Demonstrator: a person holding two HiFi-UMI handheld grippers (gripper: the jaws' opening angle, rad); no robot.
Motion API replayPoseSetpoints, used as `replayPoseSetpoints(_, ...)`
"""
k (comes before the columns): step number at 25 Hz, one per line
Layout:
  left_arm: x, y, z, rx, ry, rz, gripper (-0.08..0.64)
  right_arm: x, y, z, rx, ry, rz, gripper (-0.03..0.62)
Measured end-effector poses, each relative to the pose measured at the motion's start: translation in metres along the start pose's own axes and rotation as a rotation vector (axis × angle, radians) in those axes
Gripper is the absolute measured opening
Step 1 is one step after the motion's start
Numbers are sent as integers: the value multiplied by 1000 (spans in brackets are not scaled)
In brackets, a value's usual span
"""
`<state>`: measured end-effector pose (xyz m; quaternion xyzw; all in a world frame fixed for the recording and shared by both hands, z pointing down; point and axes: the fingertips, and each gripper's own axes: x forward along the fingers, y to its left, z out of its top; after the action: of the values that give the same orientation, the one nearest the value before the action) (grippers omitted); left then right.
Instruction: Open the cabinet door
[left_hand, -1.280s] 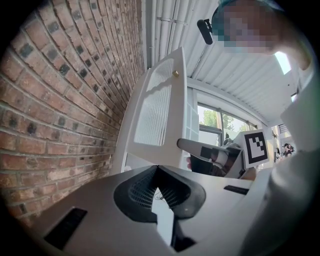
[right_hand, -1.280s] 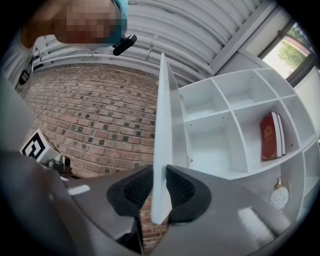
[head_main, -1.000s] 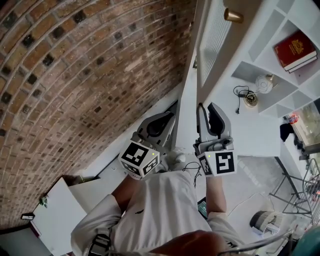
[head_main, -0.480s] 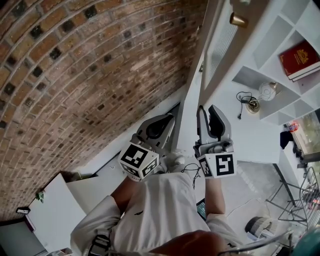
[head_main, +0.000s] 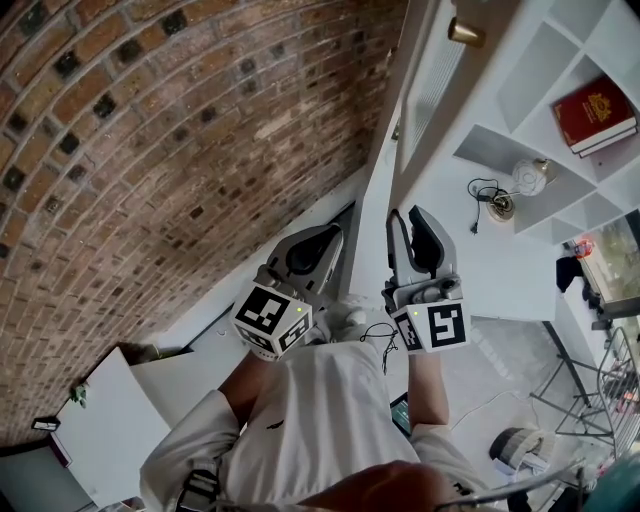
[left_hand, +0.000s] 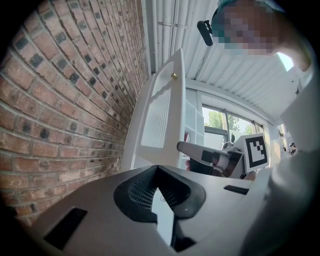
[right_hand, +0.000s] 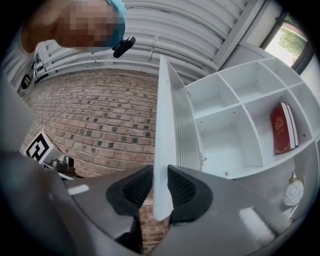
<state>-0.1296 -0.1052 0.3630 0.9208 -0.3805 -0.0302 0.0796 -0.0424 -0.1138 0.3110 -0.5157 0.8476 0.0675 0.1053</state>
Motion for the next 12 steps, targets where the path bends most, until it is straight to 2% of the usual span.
replayPoseSetpoints(12, -2, -6, 1, -5, -8, 3, 9, -13, 2, 8, 10, -14, 11, 103)
